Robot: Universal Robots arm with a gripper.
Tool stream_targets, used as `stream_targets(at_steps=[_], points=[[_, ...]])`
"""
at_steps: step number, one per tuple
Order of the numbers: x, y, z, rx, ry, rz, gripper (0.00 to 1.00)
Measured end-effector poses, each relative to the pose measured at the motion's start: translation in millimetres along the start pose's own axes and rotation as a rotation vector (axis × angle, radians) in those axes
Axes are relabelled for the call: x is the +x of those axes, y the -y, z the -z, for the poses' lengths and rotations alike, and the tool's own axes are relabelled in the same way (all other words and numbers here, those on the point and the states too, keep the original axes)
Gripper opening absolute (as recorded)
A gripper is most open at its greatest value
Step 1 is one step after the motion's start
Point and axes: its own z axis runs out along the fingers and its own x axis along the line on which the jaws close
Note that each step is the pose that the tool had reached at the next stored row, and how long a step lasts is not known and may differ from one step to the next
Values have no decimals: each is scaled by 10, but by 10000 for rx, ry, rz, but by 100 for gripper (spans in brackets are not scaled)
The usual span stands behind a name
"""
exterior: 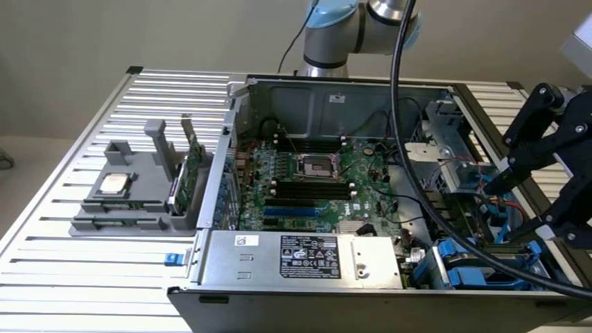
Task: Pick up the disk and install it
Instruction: 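Pick up the disk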
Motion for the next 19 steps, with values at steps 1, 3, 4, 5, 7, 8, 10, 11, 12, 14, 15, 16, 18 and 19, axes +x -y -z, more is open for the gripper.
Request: stream_targets(at_steps=[1,3,4,5,7,8,10,11,12,14,15,16,18,19], points=[[1,2,-8,4,0,2,49],[2,7,-23,9,-1,8,43],[3,11,-31,10,-1,12,37],[3,17,-39,11,-1,17,37],[5,30,-54,14,-4,27,25],[6,37,-63,16,-5,33,25],[8,52,-80,21,-9,48,13],[9,61,-88,25,-10,56,13],[9,68,-96,39,-12,62,13],[11,82,-107,130,-19,78,13],[11,90,-110,195,-23,91,13],[12,97,-113,264,-27,105,13],[13,108,-119,429,-35,131,13],[14,111,-122,508,-38,141,13]])
